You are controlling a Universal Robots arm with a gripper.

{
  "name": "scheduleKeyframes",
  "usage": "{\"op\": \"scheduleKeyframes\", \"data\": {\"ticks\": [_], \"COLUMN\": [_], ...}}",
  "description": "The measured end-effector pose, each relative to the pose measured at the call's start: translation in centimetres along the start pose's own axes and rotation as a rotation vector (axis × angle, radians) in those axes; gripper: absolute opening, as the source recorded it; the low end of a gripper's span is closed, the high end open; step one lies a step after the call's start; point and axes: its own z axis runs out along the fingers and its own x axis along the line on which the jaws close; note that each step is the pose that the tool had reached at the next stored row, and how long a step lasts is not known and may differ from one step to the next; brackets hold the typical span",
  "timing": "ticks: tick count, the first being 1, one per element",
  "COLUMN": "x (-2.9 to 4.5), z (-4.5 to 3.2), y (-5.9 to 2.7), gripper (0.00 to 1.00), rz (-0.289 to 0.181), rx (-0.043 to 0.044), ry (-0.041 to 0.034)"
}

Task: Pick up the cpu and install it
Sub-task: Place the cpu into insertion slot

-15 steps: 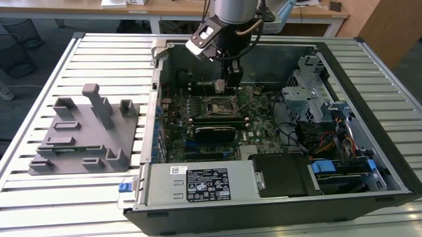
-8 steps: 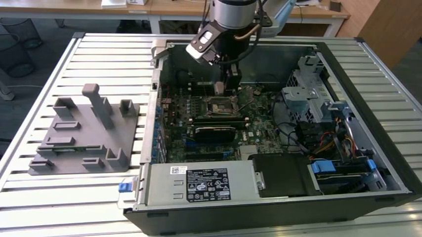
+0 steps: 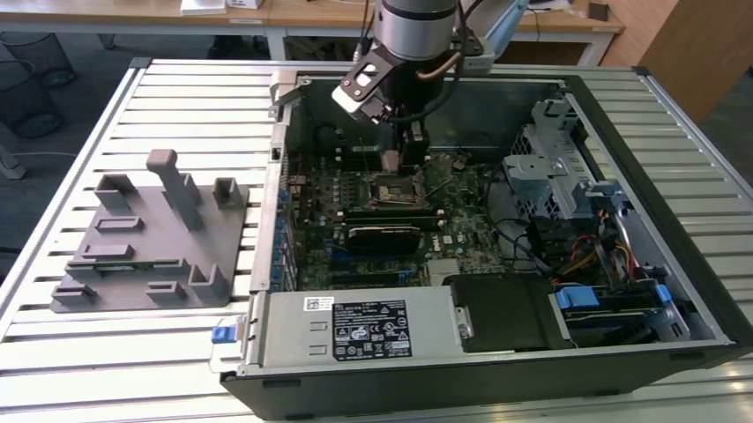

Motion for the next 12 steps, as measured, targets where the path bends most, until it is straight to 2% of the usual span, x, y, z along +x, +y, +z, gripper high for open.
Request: {"op": "scheduleKeyframes", "data": {"ticks": [12], "x": [0.00], "z": [2.01], "y": [-0.20], "gripper": [0.53], "rz": [0.001], "rx": [0.0000], "ry": [0.0001]}}
